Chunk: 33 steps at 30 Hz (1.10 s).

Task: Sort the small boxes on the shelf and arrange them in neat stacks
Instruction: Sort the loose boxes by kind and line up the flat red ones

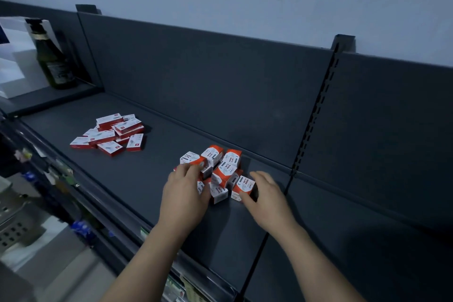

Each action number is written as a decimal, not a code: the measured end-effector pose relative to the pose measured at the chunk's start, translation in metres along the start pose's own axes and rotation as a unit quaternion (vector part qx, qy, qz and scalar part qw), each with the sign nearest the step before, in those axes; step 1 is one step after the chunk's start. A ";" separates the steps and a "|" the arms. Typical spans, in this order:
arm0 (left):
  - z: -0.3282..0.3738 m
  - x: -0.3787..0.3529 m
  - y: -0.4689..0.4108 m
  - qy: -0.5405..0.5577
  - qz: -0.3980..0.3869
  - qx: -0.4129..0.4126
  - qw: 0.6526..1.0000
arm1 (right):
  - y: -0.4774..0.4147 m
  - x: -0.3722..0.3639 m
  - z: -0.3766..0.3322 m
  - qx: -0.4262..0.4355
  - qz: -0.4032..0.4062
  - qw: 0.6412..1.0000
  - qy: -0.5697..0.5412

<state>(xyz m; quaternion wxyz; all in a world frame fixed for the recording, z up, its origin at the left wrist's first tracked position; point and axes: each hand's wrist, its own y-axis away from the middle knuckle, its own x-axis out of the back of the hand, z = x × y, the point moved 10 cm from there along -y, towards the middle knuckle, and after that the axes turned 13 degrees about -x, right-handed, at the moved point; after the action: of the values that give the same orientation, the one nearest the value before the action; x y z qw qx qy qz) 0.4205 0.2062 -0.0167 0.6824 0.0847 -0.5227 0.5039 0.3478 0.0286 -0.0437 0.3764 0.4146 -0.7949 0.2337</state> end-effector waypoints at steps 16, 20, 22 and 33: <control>0.134 -0.029 0.005 0.030 -0.075 -0.293 0.953 | 0.111 0.104 0.035 -0.081 0.173 0.971 0.142; 0.184 -0.042 0.029 0.054 -0.103 -0.361 0.925 | 0.159 0.130 0.068 -0.151 0.208 0.952 0.165; 0.210 -0.047 0.045 0.072 -0.110 -0.395 0.909 | 0.184 0.142 0.086 -0.189 0.224 0.942 0.163; 0.350 -0.071 0.126 0.174 -0.155 -0.494 0.838 | 0.311 0.233 0.172 -0.338 0.299 0.876 0.169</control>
<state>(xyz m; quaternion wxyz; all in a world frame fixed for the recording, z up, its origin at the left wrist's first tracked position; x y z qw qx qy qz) 0.1068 -0.0009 0.0277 0.7822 -0.2727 -0.5554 0.0731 -0.0686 -0.0309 0.0178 0.5344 -0.0408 -0.8359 0.1181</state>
